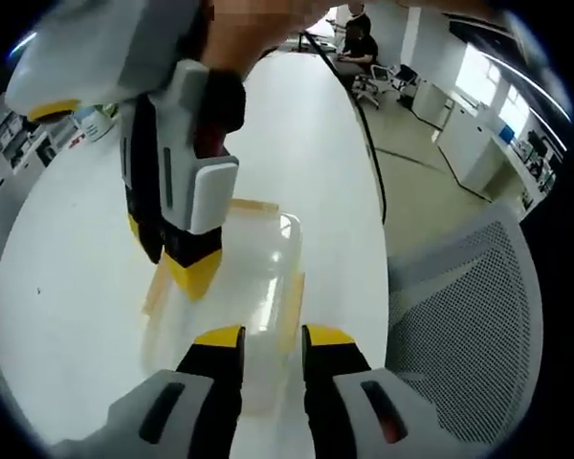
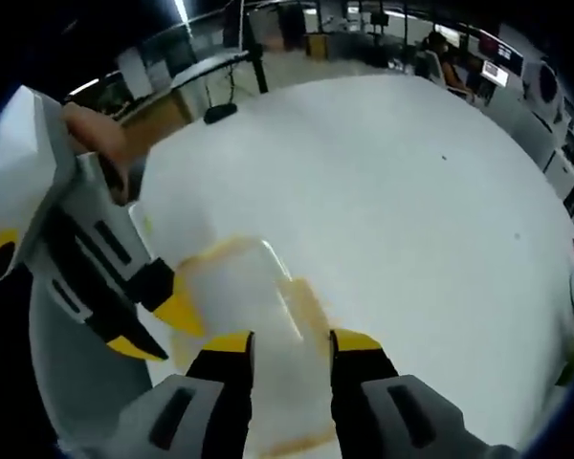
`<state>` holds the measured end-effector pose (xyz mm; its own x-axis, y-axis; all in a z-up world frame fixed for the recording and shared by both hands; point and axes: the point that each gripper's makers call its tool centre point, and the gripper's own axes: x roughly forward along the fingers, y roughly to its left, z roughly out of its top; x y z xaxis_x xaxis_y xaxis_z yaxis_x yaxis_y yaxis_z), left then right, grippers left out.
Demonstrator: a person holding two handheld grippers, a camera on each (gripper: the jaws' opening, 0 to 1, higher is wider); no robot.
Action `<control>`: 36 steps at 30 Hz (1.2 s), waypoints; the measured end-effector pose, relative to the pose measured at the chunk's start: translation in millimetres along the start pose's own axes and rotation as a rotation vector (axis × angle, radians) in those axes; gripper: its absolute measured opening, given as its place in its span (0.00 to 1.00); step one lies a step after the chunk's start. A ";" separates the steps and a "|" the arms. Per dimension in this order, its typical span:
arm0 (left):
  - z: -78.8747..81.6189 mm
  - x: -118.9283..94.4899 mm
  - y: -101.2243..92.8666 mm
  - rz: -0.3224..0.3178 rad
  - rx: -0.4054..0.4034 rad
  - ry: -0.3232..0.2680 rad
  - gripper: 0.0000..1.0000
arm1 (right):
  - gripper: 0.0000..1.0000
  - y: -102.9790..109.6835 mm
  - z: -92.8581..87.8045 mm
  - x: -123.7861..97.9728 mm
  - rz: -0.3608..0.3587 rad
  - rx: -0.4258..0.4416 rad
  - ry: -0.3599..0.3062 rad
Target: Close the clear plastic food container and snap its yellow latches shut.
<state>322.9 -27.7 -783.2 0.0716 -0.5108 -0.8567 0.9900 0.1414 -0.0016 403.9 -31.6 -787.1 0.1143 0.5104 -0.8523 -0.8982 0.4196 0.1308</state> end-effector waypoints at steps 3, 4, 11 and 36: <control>1.1 1.3 -0.9 0.016 0.005 0.013 0.24 | 0.30 0.8 0.7 -2.4 0.014 -0.035 0.012; 1.4 1.1 -1.5 0.018 0.008 0.015 0.25 | 0.30 -0.1 0.7 -2.7 0.010 -0.049 0.017; 3.0 3.7 6.7 0.083 0.045 0.057 0.32 | 0.34 -5.7 -1.4 1.7 0.040 -0.064 0.056; 3.9 13.9 8.7 0.230 0.136 0.195 0.35 | 0.33 -0.7 -3.7 10.8 0.211 0.010 0.155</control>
<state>333.0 -36.8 -793.1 0.2839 -0.3051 -0.9090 0.9586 0.1130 0.2615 404.3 -29.1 -798.2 -0.1423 0.4669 -0.8728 -0.8911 0.3234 0.3183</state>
